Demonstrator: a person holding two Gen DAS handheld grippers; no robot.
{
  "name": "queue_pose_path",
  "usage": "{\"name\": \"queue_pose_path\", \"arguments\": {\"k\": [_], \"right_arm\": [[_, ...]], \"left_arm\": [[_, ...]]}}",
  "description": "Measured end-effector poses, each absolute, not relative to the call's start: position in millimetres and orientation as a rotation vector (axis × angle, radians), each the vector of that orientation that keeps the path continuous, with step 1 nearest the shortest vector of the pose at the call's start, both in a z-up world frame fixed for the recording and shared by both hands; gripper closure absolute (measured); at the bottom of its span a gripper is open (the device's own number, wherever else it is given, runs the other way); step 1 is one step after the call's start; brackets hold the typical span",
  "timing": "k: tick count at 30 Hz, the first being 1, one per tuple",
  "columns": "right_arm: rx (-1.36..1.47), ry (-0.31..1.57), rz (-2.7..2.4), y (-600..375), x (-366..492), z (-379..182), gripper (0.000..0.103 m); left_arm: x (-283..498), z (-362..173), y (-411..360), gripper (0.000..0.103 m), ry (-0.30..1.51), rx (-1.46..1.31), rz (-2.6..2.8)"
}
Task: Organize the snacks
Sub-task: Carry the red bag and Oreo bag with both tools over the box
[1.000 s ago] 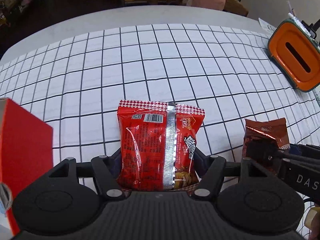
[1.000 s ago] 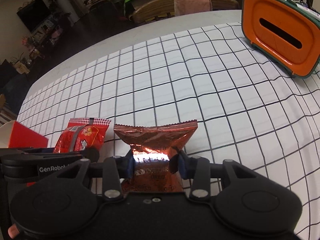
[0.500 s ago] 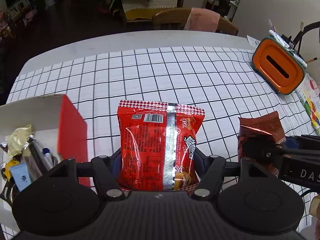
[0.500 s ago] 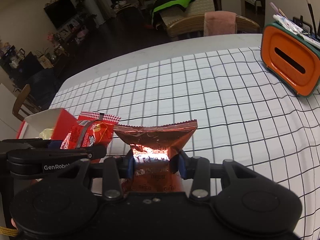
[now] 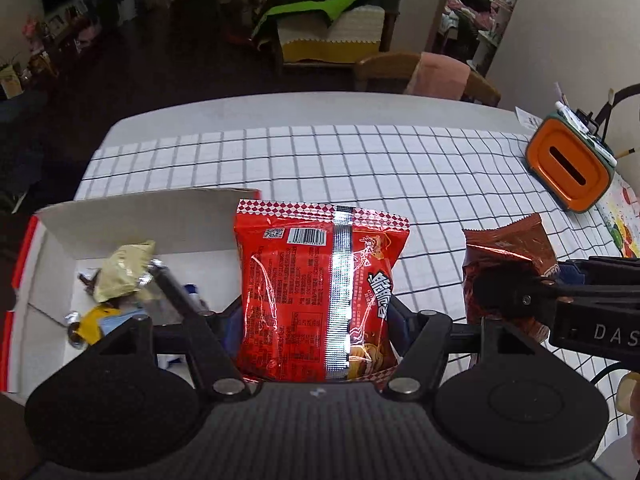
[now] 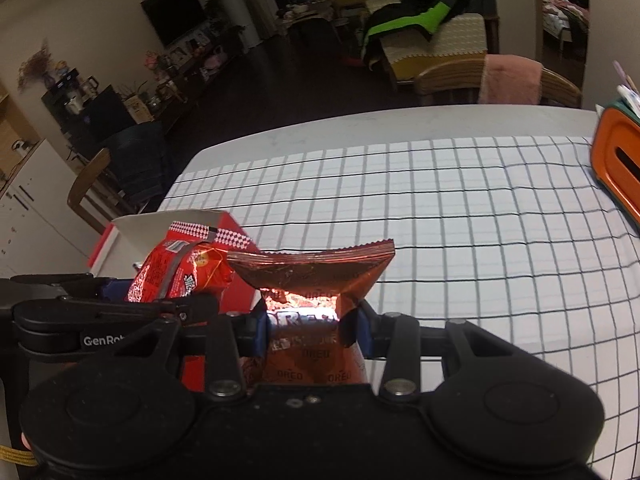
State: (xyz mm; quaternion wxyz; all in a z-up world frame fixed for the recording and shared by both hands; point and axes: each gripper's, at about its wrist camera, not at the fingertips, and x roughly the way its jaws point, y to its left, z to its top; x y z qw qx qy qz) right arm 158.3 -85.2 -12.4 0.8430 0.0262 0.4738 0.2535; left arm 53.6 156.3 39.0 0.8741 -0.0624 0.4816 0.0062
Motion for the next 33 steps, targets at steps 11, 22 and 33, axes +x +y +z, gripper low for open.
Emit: {"name": "queue_pose_path", "arguments": {"k": [11, 22, 33], "right_arm": [[-0.020, 0.994, 0.637, 9, 159, -10, 0.063], [-0.109, 1.026, 0.691, 91, 160, -32, 0.063], [-0.222, 1.093, 0.711, 141, 147, -76, 0.063]], "left_arm": [[27, 44, 264, 0.035, 0.983, -0.164, 0.128], [57, -2, 300, 0.035, 1.040, -0.146, 0.235], [96, -56, 285, 0.035, 1.104, -0.101, 0.229]]}}
